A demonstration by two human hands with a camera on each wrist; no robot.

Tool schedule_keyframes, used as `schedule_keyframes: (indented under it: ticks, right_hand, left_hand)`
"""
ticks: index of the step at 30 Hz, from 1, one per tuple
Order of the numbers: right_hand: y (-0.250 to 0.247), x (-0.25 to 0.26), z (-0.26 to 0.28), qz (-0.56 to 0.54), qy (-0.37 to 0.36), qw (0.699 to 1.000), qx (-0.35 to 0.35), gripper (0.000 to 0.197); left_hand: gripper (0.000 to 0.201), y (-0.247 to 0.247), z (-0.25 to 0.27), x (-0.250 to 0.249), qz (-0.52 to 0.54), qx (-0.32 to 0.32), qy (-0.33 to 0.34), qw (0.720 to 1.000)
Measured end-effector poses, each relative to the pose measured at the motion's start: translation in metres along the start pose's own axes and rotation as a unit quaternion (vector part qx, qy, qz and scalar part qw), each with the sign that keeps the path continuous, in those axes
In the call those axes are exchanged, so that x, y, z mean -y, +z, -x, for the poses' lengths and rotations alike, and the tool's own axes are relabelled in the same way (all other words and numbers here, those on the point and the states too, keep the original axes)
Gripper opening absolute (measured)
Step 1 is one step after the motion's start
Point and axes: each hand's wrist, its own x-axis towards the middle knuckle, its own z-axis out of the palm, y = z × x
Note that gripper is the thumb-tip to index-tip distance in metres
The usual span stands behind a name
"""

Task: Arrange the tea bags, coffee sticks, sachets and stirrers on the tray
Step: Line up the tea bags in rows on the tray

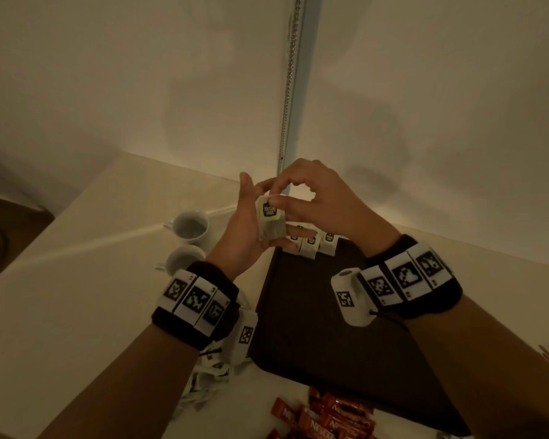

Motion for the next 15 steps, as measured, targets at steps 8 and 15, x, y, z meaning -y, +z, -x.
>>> schedule_keyframes:
  ticks: [8, 15]
  right_hand:
    - [-0.036, 0.033, -0.005, 0.014, 0.035, 0.999, -0.018, 0.008]
    - [-0.042, 0.057, -0.003, 0.067, 0.004, 0.997, -0.038, 0.006]
  left_hand:
    - [0.025, 0.0, 0.014, 0.004, -0.12, -0.043, 0.145, 0.981]
    - [0.025, 0.011, 0.013, 0.004, -0.102, -0.008, 0.159, 0.982]
